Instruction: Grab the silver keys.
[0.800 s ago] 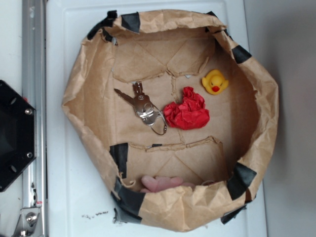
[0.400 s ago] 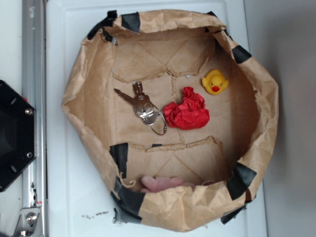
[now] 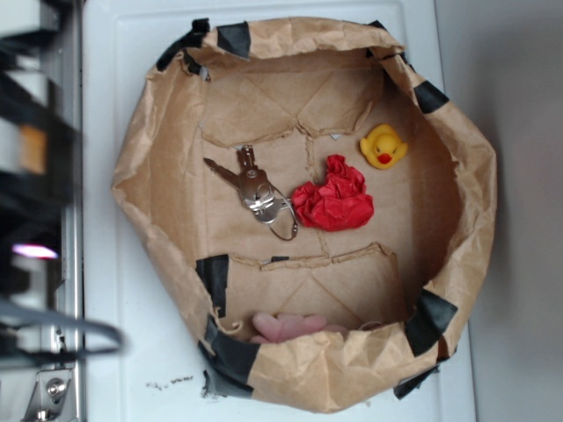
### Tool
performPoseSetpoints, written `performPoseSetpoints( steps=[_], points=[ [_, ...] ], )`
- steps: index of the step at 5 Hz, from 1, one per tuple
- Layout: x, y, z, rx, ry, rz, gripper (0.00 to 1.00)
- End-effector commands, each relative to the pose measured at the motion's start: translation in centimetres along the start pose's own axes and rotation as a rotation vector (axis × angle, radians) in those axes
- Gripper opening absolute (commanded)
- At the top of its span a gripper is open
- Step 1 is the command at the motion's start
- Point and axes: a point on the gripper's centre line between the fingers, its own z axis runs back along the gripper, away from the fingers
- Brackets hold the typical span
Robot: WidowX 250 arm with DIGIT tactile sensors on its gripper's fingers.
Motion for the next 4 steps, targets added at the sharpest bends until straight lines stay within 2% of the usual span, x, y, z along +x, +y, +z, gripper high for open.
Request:
performPoseSetpoints(
  steps=[1, 2, 3, 4],
  points=[
    [0.6, 2.2, -3.0, -0.013, -0.004, -0.405, 1.00],
    [1.1, 1.9, -3.2, -0.051, 0.015, -0.442, 1.00],
    [2.1, 0.1, -3.1, -0.087, 0.051, -0.538, 1.00],
    [2.1, 0.1, -3.1, -0.087, 0.051, -0.538, 1.00]
  ],
)
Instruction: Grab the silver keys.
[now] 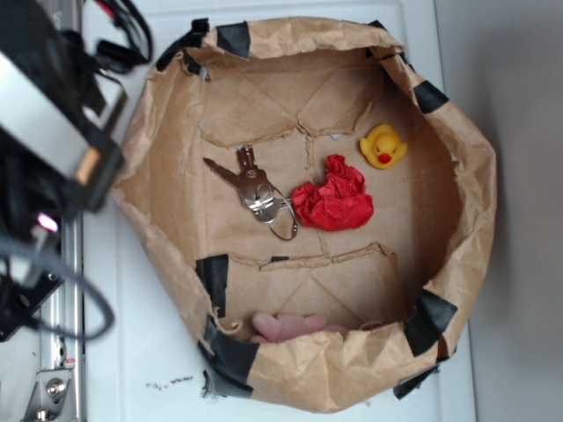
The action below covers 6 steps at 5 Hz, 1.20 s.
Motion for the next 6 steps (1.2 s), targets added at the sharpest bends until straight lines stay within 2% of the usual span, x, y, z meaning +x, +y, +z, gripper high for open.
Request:
performPoseSetpoints(
  steps=[1, 2, 3, 4, 5, 6],
  points=[
    [0.6, 0.2, 1.0, 0.024, -0.028, -0.008, 1.00],
    [0.6, 0.2, 1.0, 0.024, -0.028, -0.008, 1.00],
    [4.7, 3.2, 0.6, 0.000, -0.064, 0.003, 1.00],
    [9.1, 5.6, 0.3, -0.002, -0.062, 0.045, 1.00],
    [12.2, 7.6, 0.0, -0.002, -0.076, 0.001, 1.00],
    [11.7, 6.5, -1.0, 0.076, -0.143, -0.253, 1.00]
  ],
)
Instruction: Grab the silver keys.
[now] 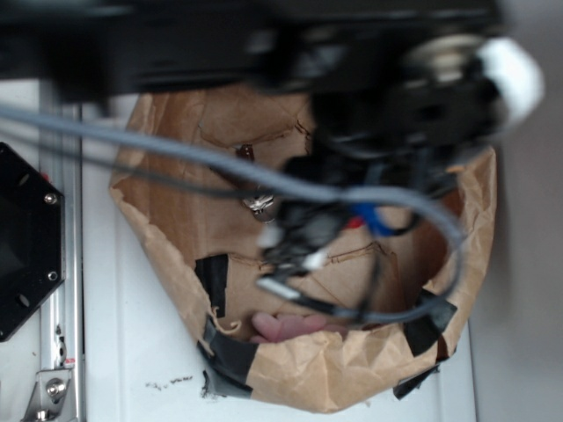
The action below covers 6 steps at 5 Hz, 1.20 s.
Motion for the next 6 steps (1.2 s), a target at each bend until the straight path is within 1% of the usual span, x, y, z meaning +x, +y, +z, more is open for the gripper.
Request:
performPoseSetpoints(
  steps=[1, 2, 3, 4, 5, 6],
  points=[
    [-2.1, -1.9, -0.3, 0.146, -0.139, -0.511, 1.00],
    [-2.5, -1.5, -1.0, 0.144, -0.103, -0.519, 1.00],
    [-1.7, -0.1, -2.8, 0.137, -0.056, -0.474, 1.00],
    [-2.2, -0.2, -4.3, 0.123, -0.050, -0.505, 1.00],
    [-2.7, -0.1, -5.5, 0.094, -0.091, -0.539, 1.00],
    [-3.0, 0.1, -6.1, 0.028, -0.090, -0.566, 1.00]
  ],
)
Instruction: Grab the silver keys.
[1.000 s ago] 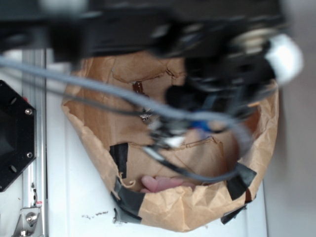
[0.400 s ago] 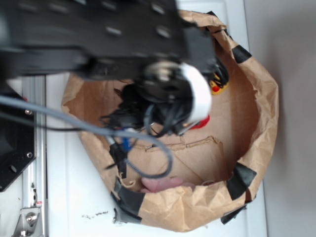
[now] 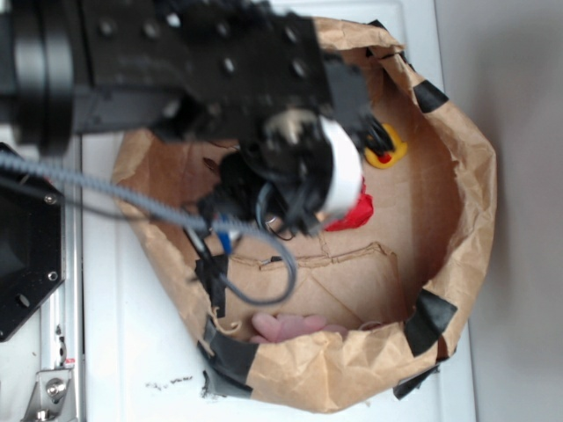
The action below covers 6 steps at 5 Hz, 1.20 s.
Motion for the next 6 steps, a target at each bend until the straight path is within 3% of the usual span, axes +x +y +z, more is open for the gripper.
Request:
performPoseSetpoints(
  steps=[1, 2, 6],
  points=[
    [0.0, 0.1, -0.1, -0.025, -0.016, -0.029, 1.00],
    [0.1, -0.4, -0.6, -0.046, -0.018, -0.051, 1.00],
    [1.4, -1.1, -3.7, -0.035, -0.006, 0.027, 1.00]
  ],
)
